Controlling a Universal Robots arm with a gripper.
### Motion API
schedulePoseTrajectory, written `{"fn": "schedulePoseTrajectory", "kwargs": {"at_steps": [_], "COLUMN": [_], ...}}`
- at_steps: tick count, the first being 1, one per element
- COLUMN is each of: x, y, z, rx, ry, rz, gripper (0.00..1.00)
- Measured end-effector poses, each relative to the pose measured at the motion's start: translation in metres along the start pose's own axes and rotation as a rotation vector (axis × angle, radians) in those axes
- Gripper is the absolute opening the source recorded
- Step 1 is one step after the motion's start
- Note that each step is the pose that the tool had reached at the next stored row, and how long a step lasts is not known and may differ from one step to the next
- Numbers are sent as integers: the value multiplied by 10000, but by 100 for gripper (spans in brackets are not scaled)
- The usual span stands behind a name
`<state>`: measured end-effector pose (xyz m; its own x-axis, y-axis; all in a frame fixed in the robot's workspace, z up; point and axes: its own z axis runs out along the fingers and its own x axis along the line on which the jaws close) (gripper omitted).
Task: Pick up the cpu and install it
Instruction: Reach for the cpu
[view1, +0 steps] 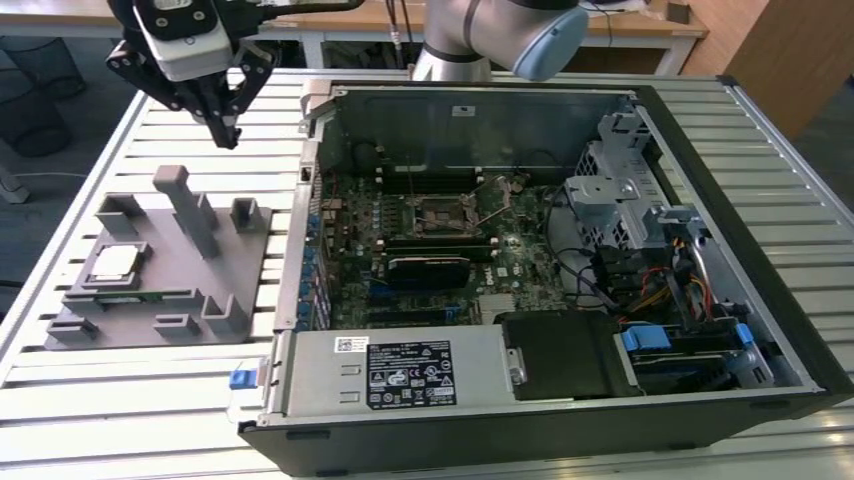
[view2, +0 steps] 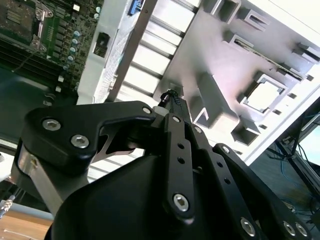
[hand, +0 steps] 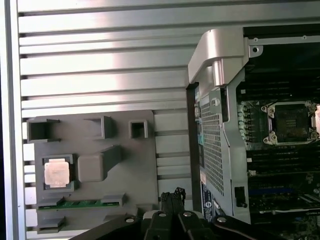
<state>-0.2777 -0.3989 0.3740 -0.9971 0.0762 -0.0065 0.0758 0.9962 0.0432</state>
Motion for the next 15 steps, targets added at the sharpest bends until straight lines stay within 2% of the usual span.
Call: {"fn": "schedulePoseTrajectory", "kwargs": {"at_steps": [8, 15], "x": [246, 419], "y": [-21, -35], "z": [46, 72], "rx": [0, 2], "ry": [0, 11], "rz": [0, 2], "gripper": [11, 11]}}
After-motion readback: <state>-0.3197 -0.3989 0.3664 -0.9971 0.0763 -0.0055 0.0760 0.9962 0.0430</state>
